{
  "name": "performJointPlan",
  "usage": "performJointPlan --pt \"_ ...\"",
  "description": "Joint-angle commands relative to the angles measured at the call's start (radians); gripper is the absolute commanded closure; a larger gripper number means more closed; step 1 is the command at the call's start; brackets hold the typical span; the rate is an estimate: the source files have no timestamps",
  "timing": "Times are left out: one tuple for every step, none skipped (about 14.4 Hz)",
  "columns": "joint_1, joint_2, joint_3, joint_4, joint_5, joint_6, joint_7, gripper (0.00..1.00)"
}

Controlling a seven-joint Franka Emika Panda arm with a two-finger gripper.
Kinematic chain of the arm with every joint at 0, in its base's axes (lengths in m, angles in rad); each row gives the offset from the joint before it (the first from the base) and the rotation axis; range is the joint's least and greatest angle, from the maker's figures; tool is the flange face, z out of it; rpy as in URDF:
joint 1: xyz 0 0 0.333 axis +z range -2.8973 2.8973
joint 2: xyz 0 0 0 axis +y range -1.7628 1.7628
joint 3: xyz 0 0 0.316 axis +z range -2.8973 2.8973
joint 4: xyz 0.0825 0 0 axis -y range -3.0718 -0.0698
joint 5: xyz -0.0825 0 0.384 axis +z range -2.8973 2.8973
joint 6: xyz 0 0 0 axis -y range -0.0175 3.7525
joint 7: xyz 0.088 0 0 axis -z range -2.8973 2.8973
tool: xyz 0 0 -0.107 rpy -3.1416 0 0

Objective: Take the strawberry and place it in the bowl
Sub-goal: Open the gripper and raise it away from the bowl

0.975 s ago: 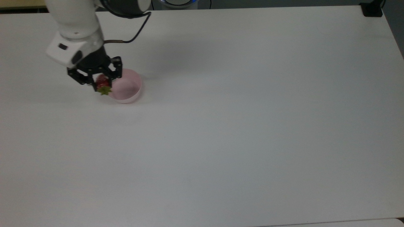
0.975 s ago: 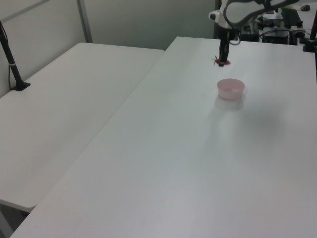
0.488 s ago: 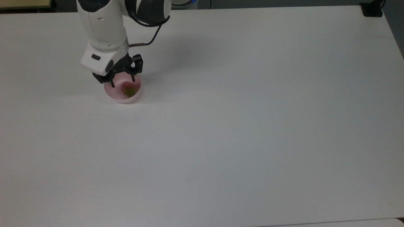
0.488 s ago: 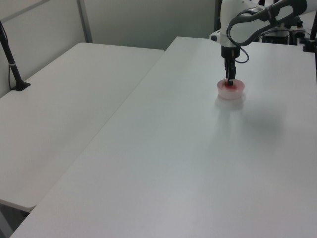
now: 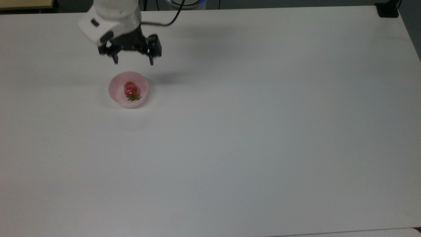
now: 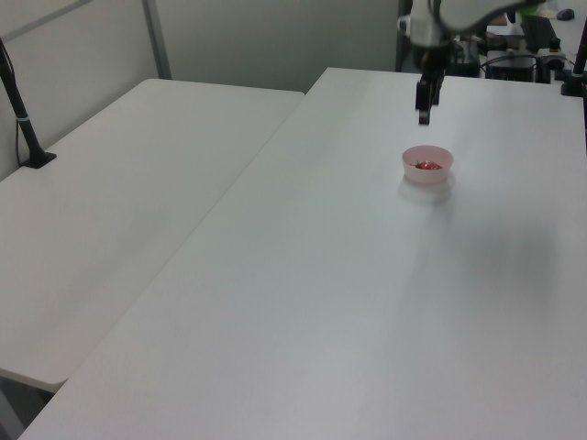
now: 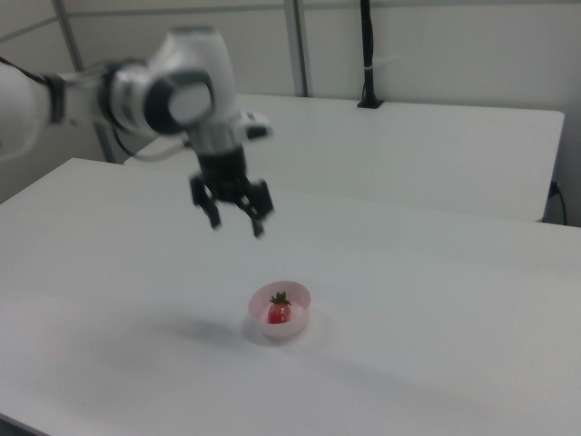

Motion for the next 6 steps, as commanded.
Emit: performJointPlan --pt "-0.153 -0.081 0.227 0.120 -0.030 -0.235 0.174 0.00" --pt "-0.159 -0.081 0.266 0.136 -0.050 -0.272 0.228 0.00" --pt "-0.159 -0.081 0.275 0.137 -0.055 -0.274 0.242 0.00" --pt "-0.159 -0.081 0.275 0.137 -0.055 -0.272 0.241 0.00" --pt "-0.158 -0.081 0.274 0.137 -0.053 -0.269 0.234 0.00" --pt "-0.158 -0.081 0.271 0.137 -0.052 -0.265 0.234 0.00"
